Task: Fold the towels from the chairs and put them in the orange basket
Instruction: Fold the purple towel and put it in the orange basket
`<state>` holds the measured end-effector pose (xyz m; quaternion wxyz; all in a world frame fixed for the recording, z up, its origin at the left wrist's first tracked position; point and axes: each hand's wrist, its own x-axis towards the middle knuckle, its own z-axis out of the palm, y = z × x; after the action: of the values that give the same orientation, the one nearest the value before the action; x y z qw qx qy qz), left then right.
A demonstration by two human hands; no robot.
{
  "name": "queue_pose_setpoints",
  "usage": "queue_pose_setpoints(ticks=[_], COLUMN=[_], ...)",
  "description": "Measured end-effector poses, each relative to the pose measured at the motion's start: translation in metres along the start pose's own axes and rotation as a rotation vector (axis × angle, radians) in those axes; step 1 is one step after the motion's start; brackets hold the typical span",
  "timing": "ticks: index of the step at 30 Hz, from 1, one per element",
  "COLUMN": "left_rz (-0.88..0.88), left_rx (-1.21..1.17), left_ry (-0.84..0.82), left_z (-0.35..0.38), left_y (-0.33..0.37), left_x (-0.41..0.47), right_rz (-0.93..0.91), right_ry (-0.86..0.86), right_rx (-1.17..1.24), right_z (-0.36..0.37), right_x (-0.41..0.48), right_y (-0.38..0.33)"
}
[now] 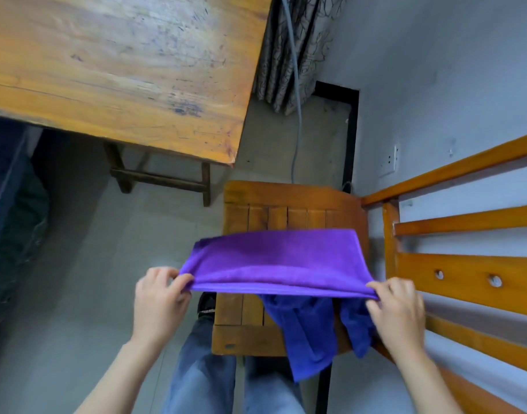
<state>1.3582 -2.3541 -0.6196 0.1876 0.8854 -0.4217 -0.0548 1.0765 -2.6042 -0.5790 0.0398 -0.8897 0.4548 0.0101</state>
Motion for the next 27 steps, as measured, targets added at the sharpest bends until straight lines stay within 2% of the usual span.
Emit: queue_pose_setpoints(ticks=[1,3,5,8,11,14,16,18,20,22,23,25,27], left_rz=[-0.042,-0.13,-0.214,-0.343,-0.473,-0.499,-0.459,-0.41,-0.32,-0.2,-0.196,-0.354,-0.616], left_rx=[0.014,0.063,0.104,0.118,0.267,0.193,0.198,0.269,0.232,0.155,0.095,-0.031,-0.22], left_ry=[-0.048,-0.182,-0.38,-0.613,-0.815,-1.024,-1.001,-0.819,-0.663,-0.566,-0.553,-0.496,-0.47], left_z=[0.012,0.03,0.041,0.048,0.052,0.061,0.061,0.06,0.063,0.07,0.073,0.083,0.093], left_y=[0.0,0.0,0.003,0.01,0.013,0.012,0.013,0.016,0.022,0.03,0.034,0.033,0.023], left_x=[-0.017,-0.048,-0.078,-0.106,-0.11,-0.108,-0.1,-0.085,-0.07,-0.058,-0.05,-0.032,-0.016], right_rz=[0.052,0.163,0.255,0.392,0.448,0.439,0.4,0.272,0.067,-0.095,-0.1,0.067,0.4], right_ry=[-0.047,-0.246,-0.394,-0.456,-0.517,-0.548,-0.503,-0.4,-0.332,-0.353,-0.363,-0.382,-0.407], right_rx=[-0.023,-0.028,-0.04,-0.062,-0.032,-0.075,-0.1,-0.037,0.04,0.042,0.054,0.099,0.232], right_z=[0.012,0.032,0.044,0.045,0.048,0.046,0.045,0.044,0.05,0.057,0.059,0.064,0.067], right_x=[-0.015,-0.042,-0.066,-0.077,-0.073,-0.064,-0.053,-0.041,-0.033,-0.025,-0.018,-0.002,0.017], right_y=[0.0,-0.001,-0.003,-0.007,-0.009,-0.017,-0.029,-0.05,-0.071,-0.088,-0.094,-0.094,-0.083])
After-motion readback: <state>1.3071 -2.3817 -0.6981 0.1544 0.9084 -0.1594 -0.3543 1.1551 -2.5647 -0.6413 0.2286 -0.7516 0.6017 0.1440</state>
